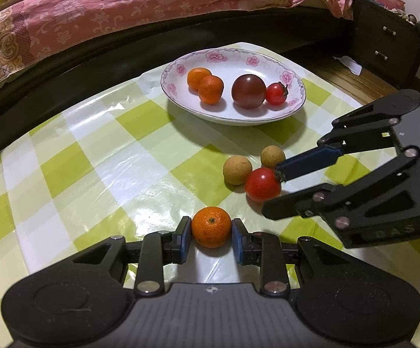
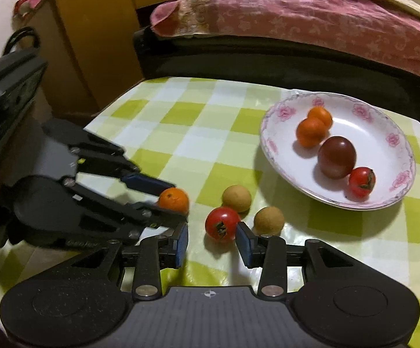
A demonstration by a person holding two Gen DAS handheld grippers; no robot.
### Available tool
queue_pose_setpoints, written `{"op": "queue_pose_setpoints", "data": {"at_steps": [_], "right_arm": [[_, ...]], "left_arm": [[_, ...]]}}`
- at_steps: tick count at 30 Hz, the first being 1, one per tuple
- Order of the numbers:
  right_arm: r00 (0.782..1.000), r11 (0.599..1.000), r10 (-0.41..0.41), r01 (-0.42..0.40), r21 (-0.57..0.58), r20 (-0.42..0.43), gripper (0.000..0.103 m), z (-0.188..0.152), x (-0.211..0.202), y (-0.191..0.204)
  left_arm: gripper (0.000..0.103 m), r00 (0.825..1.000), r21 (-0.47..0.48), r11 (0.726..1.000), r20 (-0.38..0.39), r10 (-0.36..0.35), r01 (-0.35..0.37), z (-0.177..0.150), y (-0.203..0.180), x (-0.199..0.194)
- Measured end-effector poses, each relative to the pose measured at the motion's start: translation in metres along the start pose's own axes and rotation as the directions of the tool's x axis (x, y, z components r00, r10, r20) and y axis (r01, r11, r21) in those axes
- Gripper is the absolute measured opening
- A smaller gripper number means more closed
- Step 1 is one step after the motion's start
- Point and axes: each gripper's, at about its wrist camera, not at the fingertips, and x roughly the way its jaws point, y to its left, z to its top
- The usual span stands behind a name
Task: Organize fruits
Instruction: 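Grasp another orange mandarin with the left gripper while the right gripper grasps a red cherry tomato, then carry the mandarin and the red cherry tomato up over the white bowl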
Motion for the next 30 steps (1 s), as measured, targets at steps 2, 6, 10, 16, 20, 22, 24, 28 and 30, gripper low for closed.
{"op": "queue_pose_setpoints", "data": {"at_steps": [2, 6, 10, 16, 20, 22, 24, 28, 30], "right_arm": [[1.0, 1.0, -0.029, 0.029, 0.0, 0.003, 0.036, 0.0, 0.003, 0.0], [0.998, 0.998, -0.06, 0.06, 0.027, -0.014, 0.032, 0.0, 0.013, -0.002], [0.996, 0.996, -0.085, 0.085, 0.02, -0.006, 0.025, -0.002, 0.015, 0.0], [0.995, 0.994, -0.093, 0.094, 0.048, -0.017, 0.025, -0.005, 0.009, -0.004], [0.991, 0.991, -0.126, 0.128, 0.043, -0.05, 0.025, -0.015, -0.005, -0.003], [0.986, 0.988, -0.151, 0.153, 0.034, -0.064, 0.025, -0.02, -0.011, -0.001], [0.983, 0.985, -0.168, 0.169, 0.015, -0.078, 0.025, -0.024, -0.016, 0.001], [0.978, 0.982, -0.188, 0.189, -0.001, -0.094, 0.025, -0.033, -0.027, 0.003], [0.976, 0.98, -0.199, 0.201, 0.007, -0.093, 0.025, -0.037, -0.027, 0.001]], "left_arm": [[0.037, 1.0, 0.0, 1.0, 0.0, 0.0, 0.0, 0.0, 0.0, 0.0], [0.037, 1.0, 0.0, 1.0, 0.0, 0.0, 0.0, 0.0, 0.0, 0.0], [0.037, 1.0, 0.0, 1.0, 0.0, 0.0, 0.0, 0.0, 0.0, 0.0], [0.037, 1.0, 0.002, 1.0, 0.003, -0.012, 0.012, 0.001, -0.004, -0.002], [0.037, 0.999, 0.024, 0.999, 0.008, -0.032, 0.032, 0.0, -0.015, -0.005], [0.037, 0.999, 0.042, 0.998, 0.006, -0.04, 0.039, -0.002, -0.022, -0.006], [0.037, 0.999, 0.052, 0.997, 0.004, -0.049, 0.048, -0.004, -0.027, -0.006], [0.037, 0.999, 0.069, 0.997, -0.006, -0.045, 0.046, -0.008, -0.035, -0.005], [0.037, 0.999, 0.08, 0.996, -0.002, -0.035, 0.035, -0.009, -0.037, -0.005]]}}
